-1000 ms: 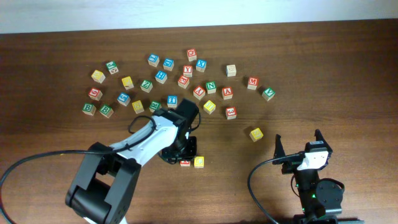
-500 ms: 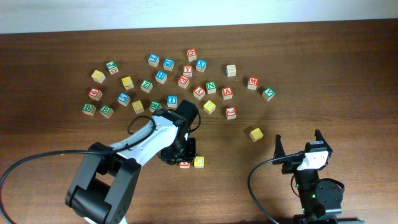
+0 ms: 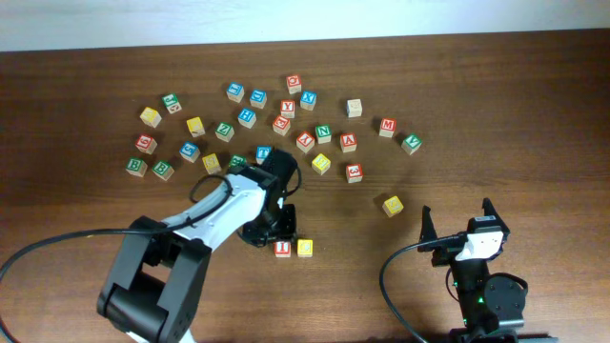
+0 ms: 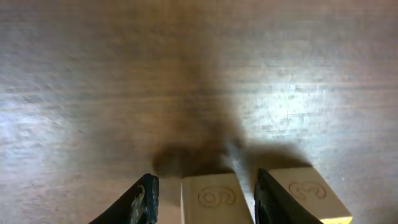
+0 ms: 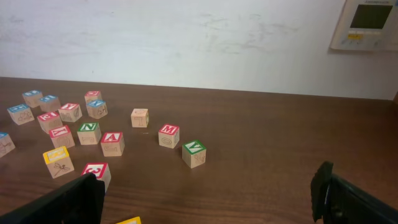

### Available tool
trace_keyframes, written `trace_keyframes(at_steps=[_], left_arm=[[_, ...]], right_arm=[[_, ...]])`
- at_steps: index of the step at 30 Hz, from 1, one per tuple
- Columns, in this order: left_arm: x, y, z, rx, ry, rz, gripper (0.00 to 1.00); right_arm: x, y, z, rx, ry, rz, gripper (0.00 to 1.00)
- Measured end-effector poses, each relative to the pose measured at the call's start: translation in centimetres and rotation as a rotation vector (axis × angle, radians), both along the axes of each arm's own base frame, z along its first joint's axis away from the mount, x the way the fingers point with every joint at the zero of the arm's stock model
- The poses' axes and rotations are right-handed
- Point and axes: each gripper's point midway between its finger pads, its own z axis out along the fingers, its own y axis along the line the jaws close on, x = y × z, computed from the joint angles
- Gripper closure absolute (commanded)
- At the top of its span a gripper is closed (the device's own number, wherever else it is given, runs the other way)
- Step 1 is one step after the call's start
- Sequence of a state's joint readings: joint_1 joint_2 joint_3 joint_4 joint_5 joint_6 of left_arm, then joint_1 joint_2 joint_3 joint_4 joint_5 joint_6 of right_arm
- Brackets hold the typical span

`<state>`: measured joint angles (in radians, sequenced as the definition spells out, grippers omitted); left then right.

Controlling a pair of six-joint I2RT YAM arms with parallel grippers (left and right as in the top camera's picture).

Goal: Spell out ICRA
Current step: 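Place the yellow C block right of the red I block, then lift the left gripper away and move it aside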

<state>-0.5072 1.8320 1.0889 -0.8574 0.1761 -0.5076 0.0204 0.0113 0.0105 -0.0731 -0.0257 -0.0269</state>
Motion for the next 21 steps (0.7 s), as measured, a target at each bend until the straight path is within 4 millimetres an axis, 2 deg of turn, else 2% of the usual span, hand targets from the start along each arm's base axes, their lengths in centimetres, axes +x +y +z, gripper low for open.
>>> trace_keyframes(at_steps=[10, 15, 17, 21], left_arm=[[2.3, -0.9, 0.5, -0.043, -0.078, 0.01, 0.57], [5.2, -0.8, 3.4, 0.001, -0.155, 0.02, 0.55], [5.7, -0.4, 4.8, 0.034, -0.162, 0.021, 0.54], [7.6, -0.3, 9.8, 0.07, -0.213, 0.024, 0.53]], right_arm=[[0.0, 0.0, 0.0, 0.0, 0.0, 0.0, 0.02], [0.0, 0.0, 0.0, 0.0, 0.0, 0.0, 0.02], [0.0, 0.0, 0.0, 0.0, 0.001, 0.0, 0.02], [0.0, 0.0, 0.0, 0.0, 0.001, 0.0, 0.02]])
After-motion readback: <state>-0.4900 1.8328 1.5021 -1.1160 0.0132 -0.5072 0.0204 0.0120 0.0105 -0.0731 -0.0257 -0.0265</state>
